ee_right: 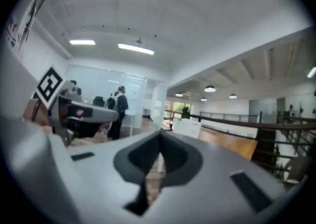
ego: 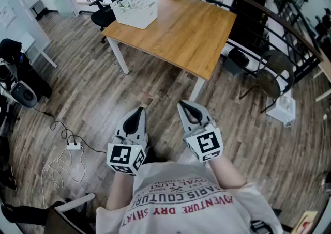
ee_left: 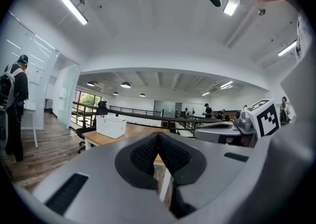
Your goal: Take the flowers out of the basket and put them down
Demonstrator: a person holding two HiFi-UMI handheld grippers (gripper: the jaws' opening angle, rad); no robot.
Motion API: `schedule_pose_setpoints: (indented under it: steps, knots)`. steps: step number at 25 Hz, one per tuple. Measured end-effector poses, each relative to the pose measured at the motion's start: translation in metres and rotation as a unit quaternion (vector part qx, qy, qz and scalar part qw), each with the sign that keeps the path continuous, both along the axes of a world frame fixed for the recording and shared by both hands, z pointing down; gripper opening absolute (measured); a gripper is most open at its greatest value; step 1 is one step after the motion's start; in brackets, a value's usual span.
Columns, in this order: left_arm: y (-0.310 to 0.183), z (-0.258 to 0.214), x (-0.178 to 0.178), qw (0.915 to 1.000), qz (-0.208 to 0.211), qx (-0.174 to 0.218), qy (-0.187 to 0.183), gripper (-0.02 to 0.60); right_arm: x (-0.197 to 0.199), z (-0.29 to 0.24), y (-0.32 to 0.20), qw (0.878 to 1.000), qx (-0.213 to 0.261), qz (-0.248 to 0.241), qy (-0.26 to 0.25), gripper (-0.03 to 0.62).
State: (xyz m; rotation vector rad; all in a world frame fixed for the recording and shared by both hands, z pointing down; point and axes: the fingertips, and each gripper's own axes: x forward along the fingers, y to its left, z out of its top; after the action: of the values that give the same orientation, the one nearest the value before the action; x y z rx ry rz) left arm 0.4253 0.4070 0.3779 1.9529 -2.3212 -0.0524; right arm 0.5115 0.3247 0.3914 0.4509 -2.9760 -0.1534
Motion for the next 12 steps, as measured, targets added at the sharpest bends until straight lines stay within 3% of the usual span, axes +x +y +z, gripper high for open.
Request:
schedule_pose_setpoints:
  steps: [12]
  knots:
    - [0.010, 0.008, -0.024, 0.9999, -0.010, -0.006, 0.012, 0.026, -0.016, 0.005, 0.005, 0.999, -0.035, -0.001, -0.012, 0.028]
